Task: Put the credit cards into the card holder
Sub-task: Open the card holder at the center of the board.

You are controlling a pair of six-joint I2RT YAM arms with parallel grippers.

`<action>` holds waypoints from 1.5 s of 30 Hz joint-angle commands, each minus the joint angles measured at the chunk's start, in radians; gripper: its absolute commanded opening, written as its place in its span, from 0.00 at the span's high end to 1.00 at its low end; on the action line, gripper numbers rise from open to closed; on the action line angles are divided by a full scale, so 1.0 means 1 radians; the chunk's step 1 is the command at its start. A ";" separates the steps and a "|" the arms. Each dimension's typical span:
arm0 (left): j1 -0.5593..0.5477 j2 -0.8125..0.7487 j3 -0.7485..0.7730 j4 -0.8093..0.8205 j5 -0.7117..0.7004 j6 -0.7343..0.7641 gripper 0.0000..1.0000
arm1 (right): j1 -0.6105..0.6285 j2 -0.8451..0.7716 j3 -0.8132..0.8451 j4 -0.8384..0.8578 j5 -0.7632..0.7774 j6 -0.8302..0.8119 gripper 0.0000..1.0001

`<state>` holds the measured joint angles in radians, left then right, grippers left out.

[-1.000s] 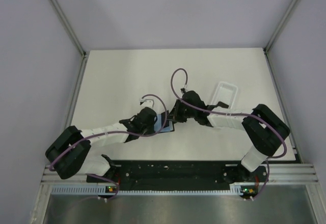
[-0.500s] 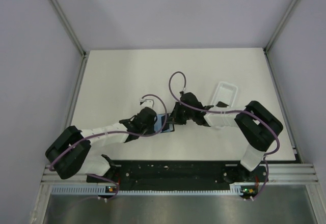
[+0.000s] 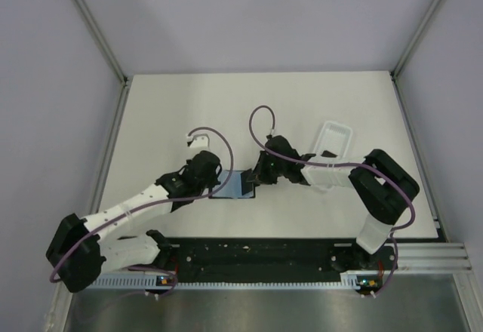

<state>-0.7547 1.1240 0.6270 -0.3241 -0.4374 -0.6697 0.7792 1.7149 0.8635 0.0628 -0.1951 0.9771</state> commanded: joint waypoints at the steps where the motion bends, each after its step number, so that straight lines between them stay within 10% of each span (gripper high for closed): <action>1: 0.005 -0.095 0.080 -0.062 -0.084 -0.031 1.00 | 0.011 0.005 0.038 -0.044 0.036 -0.026 1.00; 10: 0.003 -0.119 -0.023 0.287 0.259 0.111 1.00 | 0.012 -0.005 0.040 -0.057 0.043 -0.032 1.00; 24: 0.005 0.023 -0.087 0.249 0.183 0.050 1.00 | 0.012 -0.199 0.114 -0.250 0.244 -0.136 1.00; 45: 0.028 -0.033 -0.156 0.158 0.026 -0.031 1.00 | 0.103 0.037 0.137 0.091 0.077 0.092 1.00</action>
<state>-0.7464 1.0992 0.4820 -0.1593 -0.3748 -0.6838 0.8646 1.7298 0.9710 0.0601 -0.1040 1.0344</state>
